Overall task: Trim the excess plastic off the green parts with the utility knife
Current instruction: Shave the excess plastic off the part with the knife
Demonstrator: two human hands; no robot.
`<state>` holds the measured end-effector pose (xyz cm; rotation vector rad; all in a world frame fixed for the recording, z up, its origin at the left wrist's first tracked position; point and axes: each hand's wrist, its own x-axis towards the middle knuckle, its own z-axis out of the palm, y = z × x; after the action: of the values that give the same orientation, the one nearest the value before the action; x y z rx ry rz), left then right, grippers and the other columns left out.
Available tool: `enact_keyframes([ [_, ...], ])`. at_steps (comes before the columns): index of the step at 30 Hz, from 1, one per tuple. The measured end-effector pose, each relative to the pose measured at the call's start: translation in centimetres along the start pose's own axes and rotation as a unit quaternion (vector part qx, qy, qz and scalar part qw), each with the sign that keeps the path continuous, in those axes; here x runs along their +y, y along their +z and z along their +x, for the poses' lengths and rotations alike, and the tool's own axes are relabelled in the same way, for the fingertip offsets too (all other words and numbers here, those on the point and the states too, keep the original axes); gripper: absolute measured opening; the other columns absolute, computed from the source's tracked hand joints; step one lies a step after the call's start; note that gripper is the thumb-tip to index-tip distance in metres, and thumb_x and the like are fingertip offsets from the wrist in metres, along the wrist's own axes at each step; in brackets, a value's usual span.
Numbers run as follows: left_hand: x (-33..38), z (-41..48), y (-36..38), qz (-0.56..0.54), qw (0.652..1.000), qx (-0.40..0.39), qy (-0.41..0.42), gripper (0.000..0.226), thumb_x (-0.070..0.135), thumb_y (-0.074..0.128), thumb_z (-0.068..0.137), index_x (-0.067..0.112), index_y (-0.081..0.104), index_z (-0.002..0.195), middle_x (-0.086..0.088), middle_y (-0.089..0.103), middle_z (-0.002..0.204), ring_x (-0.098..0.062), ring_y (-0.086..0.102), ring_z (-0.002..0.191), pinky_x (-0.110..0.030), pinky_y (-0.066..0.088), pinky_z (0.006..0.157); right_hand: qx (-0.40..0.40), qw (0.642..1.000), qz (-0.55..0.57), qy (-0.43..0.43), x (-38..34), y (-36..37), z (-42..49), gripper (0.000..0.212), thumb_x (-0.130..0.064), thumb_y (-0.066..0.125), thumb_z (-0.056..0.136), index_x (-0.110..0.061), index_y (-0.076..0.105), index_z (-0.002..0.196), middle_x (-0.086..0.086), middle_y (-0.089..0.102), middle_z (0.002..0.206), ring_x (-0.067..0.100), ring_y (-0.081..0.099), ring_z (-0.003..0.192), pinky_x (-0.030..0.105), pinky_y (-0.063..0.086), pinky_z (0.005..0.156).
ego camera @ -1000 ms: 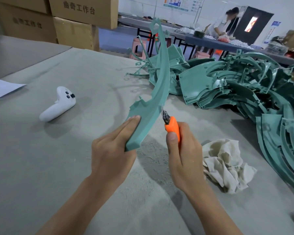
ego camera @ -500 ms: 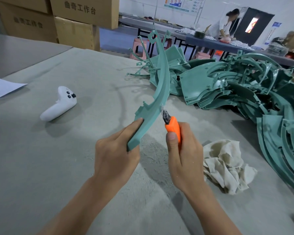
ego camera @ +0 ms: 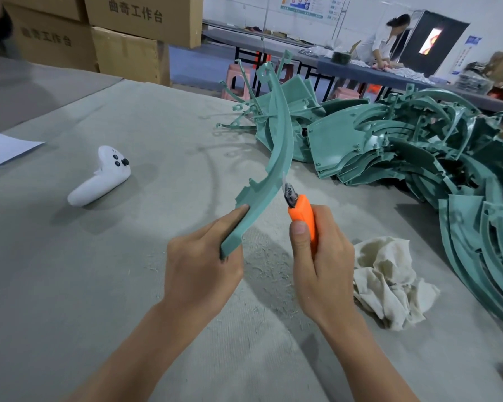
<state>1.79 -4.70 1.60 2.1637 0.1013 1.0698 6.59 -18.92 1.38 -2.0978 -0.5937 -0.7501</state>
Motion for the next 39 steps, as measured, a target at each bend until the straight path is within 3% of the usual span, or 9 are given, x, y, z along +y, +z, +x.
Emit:
enact_keyframes([
  [6,-0.14,0.00,0.01,0.004,1.000,0.017,0.003,0.029,0.001,0.067,0.072,0.009,0.077,0.098,-0.001,0.063,0.054,-0.001,0.046,0.065,0.008,0.028,0.062,-0.013,1.000,0.005,-0.010,0.06,0.10,-0.03,0.035,-0.051,0.029,0.102,-0.024,0.047,0.092,-0.013,0.041,0.066,0.010,0.045,0.057,0.029,0.035,0.051],
  [11,-0.07,-0.15,0.10,0.009,1.000,0.017,0.012,0.029,-0.001,0.068,0.071,0.008,0.077,0.097,0.000,0.063,0.053,-0.002,0.045,0.063,0.009,0.025,0.062,-0.004,1.000,-0.006,0.011,0.28,0.02,0.07,0.036,-0.055,0.027,0.102,-0.027,0.044,0.089,-0.013,0.040,0.063,0.011,0.043,0.056,0.024,0.027,0.053],
  [14,0.07,-0.33,0.10,-0.002,1.000,0.018,-0.001,0.024,0.002,0.069,0.073,0.009,0.077,0.094,-0.002,0.063,0.053,0.005,0.042,0.062,0.011,0.024,0.062,-0.002,1.000,0.010,0.003,0.41,-0.11,0.09,0.035,-0.053,0.030,0.102,-0.025,0.046,0.089,-0.012,0.040,0.063,0.012,0.043,0.056,0.025,0.029,0.053],
  [19,0.22,-0.06,-0.03,0.026,0.999,0.046,-0.003,0.006,0.006,0.069,0.077,0.004,0.074,0.076,-0.008,0.058,0.051,0.007,0.036,0.061,0.011,0.022,0.058,-0.019,1.000,0.017,-0.013,0.37,0.08,-0.02,0.035,-0.052,0.031,0.102,-0.024,0.048,0.092,-0.011,0.042,0.064,0.013,0.045,0.055,0.035,0.037,0.049],
  [23,0.45,-0.04,-0.15,0.023,0.998,0.057,0.004,0.013,0.004,0.069,0.077,0.001,0.065,0.065,-0.007,0.055,0.050,0.000,0.037,0.059,0.010,0.021,0.057,-0.014,1.000,0.025,-0.001,0.43,0.10,0.12,0.036,-0.051,0.032,0.102,-0.021,0.048,0.091,-0.010,0.042,0.064,0.015,0.044,0.055,0.038,0.037,0.049],
  [27,0.45,0.10,-0.18,0.010,0.998,0.057,-0.001,0.012,0.008,0.068,0.079,0.004,0.066,0.067,0.015,0.024,0.040,0.008,0.038,0.051,0.008,0.023,0.055,-0.022,0.999,0.029,-0.017,0.31,-0.11,0.04,0.035,-0.051,0.033,0.102,-0.022,0.049,0.091,-0.011,0.040,0.062,0.016,0.045,0.054,0.038,0.037,0.048],
  [32,0.50,0.16,-0.21,0.024,0.997,0.070,0.010,0.012,0.006,0.069,0.077,0.003,0.066,0.066,0.007,0.047,0.051,0.003,0.032,0.057,0.009,0.021,0.055,-0.022,1.000,0.020,-0.003,0.23,-0.04,0.08,0.036,-0.051,0.033,0.102,-0.020,0.049,0.090,-0.010,0.041,0.063,0.016,0.045,0.054,0.039,0.037,0.049],
  [35,0.53,0.05,-0.18,0.030,0.997,0.065,0.014,0.013,0.003,0.070,0.075,0.000,0.064,0.064,0.002,0.050,0.053,-0.002,0.035,0.057,0.010,0.019,0.054,-0.007,1.000,0.016,0.002,0.43,-0.11,0.38,0.035,-0.050,0.034,0.102,-0.022,0.048,0.087,-0.010,0.039,0.060,0.012,0.041,0.052,0.030,0.032,0.050],
  [39,0.61,-0.08,-0.09,0.015,0.998,0.057,0.005,0.014,0.001,0.070,0.074,-0.002,0.061,0.063,0.004,0.047,0.055,0.000,0.040,0.061,0.010,0.018,0.053,0.001,0.999,0.030,0.011,0.86,-0.37,0.61,0.032,-0.049,0.037,0.102,-0.023,0.049,0.087,-0.009,0.040,0.059,0.013,0.041,0.052,0.030,0.032,0.049],
])
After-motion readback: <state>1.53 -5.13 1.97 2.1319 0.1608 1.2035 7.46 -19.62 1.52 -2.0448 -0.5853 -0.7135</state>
